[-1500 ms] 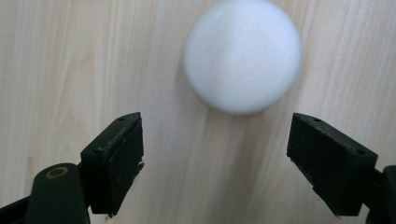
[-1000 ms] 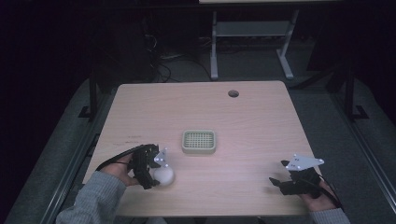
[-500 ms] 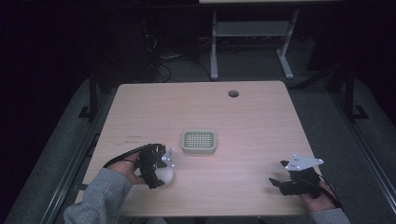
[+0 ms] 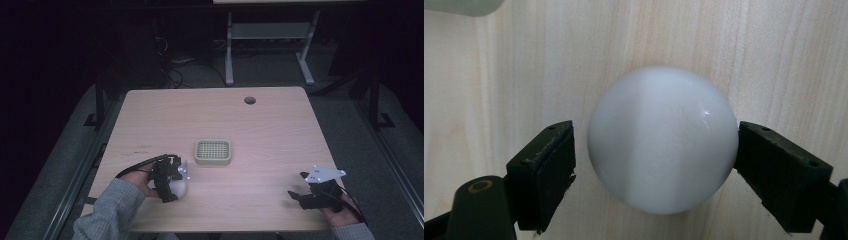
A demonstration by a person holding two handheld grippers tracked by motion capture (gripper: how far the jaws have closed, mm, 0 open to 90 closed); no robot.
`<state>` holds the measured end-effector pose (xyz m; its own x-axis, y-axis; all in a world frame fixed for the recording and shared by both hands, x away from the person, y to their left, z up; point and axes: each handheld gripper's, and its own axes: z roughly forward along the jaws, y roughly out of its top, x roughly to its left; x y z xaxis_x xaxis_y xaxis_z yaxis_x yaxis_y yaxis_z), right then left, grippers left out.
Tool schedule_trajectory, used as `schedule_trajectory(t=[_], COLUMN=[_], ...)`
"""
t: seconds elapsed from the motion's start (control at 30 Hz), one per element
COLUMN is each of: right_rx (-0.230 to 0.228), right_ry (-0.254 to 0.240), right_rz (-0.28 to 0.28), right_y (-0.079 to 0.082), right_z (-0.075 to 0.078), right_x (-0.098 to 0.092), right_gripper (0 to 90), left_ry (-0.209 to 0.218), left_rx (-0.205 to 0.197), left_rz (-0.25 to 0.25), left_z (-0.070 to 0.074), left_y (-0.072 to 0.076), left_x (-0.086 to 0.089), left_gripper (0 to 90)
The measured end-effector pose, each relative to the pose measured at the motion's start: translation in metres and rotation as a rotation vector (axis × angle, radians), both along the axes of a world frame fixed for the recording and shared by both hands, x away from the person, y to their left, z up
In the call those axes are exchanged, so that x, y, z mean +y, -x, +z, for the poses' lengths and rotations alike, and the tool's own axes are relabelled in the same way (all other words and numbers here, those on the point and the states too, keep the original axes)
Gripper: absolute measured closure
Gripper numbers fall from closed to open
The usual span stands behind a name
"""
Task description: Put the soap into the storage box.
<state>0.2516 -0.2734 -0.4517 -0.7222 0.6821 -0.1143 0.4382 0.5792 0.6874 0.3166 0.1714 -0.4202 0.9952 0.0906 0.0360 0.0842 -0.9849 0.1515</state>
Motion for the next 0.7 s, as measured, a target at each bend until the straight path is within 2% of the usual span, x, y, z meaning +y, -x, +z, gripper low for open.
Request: schedule_trajectory(t=[0.37,0.7], right_rx=[0.004,0.001], right_ry=[-0.004,-0.006], right_rz=[-0.001,0.001], right_y=[0.000,0.001], right_z=[0.000,0.000], right_x=[0.000,0.001], right_gripper=[22.7,22.7], left_ry=[-0.025,-0.044], left_rx=[0.028,0.049], left_rz=[-0.021,-0.019], left_z=[-0.009,-0.016], left_y=[-0.003,-0.005], left_x=[-0.006,-0.006], left_gripper=[18.0,19.9])
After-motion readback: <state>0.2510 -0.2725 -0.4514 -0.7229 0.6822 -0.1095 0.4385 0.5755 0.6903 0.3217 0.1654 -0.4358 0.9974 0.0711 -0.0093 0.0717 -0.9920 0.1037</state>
